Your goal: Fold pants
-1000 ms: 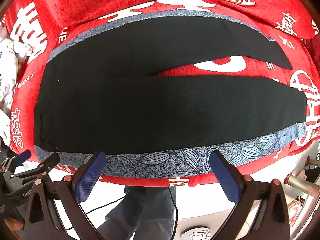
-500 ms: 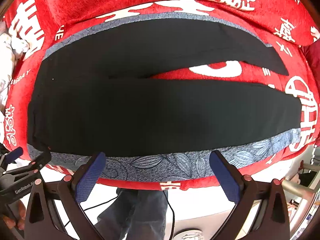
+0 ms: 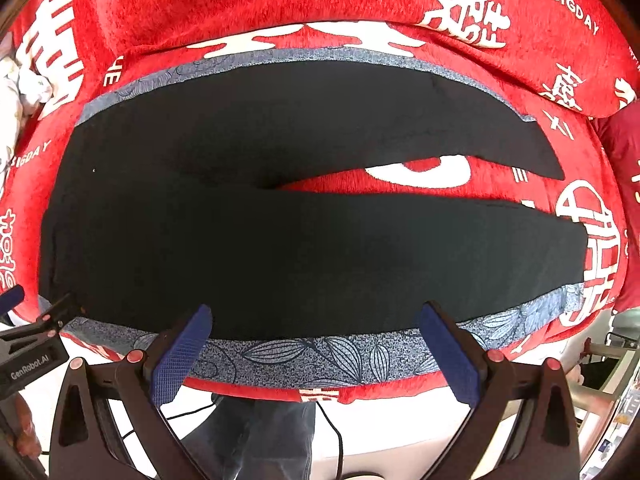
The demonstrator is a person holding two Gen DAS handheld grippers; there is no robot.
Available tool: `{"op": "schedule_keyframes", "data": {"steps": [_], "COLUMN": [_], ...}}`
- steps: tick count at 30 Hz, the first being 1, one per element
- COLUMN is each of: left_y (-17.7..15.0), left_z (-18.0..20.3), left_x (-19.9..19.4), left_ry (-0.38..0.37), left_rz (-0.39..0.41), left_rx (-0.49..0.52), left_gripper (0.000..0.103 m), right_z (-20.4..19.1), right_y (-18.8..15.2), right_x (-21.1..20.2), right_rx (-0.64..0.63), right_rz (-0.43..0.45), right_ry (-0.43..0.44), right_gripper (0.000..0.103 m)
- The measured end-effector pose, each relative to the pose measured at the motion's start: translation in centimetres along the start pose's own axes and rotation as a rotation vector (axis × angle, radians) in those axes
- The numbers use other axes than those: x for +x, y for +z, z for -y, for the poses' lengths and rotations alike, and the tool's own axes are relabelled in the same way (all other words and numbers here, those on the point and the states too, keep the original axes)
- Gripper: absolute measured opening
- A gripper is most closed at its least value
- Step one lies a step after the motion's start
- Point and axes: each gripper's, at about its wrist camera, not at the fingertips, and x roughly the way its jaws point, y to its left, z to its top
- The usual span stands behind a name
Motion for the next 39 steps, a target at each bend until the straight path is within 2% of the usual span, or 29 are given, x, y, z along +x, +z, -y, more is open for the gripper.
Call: {"op": "schedule_keyframes", "data": {"steps": [39], "left_y": [-0.2], "left_z": [1.2], "left_x": [0.1], "left_ry": [0.016], "left_rz": [0.004], "left_rx": [0.008], "left_gripper": [0.103], "right_z": [0.3], "right_y": [0.0], "right_x": [0.2], "right_rx": [0.014], "right_rz": [0.001], "right_ry": [0.009], "right_gripper": [0.103]}}
